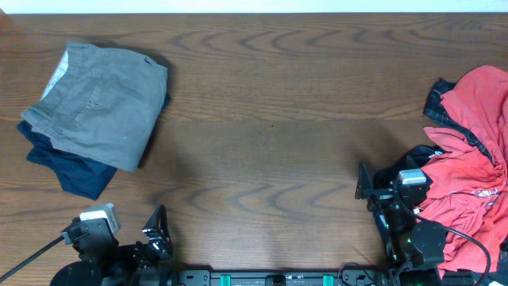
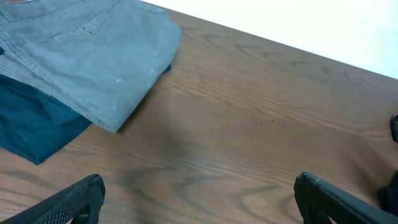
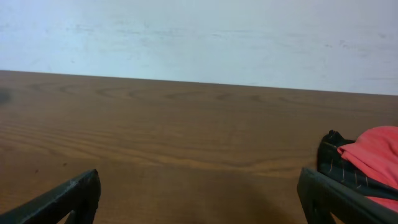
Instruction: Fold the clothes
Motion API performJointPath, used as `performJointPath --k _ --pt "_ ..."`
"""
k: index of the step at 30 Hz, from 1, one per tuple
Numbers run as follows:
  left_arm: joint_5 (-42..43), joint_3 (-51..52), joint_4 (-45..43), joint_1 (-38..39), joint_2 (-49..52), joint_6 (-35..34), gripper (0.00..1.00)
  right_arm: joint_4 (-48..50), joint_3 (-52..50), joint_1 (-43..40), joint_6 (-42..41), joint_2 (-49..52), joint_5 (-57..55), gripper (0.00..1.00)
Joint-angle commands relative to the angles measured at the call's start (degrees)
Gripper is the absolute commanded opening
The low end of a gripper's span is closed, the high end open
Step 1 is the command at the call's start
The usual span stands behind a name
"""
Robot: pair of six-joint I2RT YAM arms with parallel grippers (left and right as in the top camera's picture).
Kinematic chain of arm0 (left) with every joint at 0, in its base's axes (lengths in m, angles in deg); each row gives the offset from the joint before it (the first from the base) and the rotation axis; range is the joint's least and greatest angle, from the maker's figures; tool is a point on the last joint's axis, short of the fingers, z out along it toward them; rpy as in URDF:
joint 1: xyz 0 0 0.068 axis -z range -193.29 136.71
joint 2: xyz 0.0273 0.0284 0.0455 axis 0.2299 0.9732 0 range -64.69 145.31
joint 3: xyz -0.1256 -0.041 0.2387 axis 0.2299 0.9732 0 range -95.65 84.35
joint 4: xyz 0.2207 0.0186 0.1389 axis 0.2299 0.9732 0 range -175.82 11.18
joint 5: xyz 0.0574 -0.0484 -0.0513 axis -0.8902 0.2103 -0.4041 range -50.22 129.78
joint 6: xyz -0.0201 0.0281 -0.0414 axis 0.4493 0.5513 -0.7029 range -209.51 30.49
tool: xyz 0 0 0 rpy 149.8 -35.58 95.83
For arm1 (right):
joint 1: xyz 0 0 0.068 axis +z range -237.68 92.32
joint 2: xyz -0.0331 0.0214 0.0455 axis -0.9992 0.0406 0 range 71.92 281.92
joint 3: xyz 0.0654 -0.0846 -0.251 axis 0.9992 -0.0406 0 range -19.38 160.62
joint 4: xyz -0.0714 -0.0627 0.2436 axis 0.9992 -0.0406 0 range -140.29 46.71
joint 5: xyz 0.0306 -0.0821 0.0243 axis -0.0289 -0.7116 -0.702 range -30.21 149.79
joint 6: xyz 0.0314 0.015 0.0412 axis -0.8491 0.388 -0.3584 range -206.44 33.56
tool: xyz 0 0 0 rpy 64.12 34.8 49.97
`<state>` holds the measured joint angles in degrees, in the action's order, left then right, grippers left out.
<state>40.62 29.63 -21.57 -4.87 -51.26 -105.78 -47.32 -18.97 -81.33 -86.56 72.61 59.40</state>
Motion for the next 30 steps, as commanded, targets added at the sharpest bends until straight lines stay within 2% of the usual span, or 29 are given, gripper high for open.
performJointPath --k 1,19,23,26,30 --pt "-0.9 0.2 0.0 0.0 -0.2 -0.1 0.98 -0.2 -0.1 0.8 1.0 -0.4 0.4 0.99" --pt "-0.9 0.3 0.0 0.0 -0.2 0.0 0.98 -0.2 -0.1 0.8 1.0 -0.4 0.4 0.99" --pt "-3.3 0.6 2.5 -0.5 -0.4 2.5 0.98 -0.2 -0.1 0.8 1.0 -0.4 0.4 0.99" --pt "-3.5 2.9 1.8 -2.1 -1.4 4.1 0.98 -0.2 -0.1 0.8 1.0 -0.4 0.4 0.99" --pt "-3.4 10.7 -4.7 -4.0 -4.6 6.6 0.98 -0.2 -0.1 0.8 1.0 -0.4 0.4 0.99"
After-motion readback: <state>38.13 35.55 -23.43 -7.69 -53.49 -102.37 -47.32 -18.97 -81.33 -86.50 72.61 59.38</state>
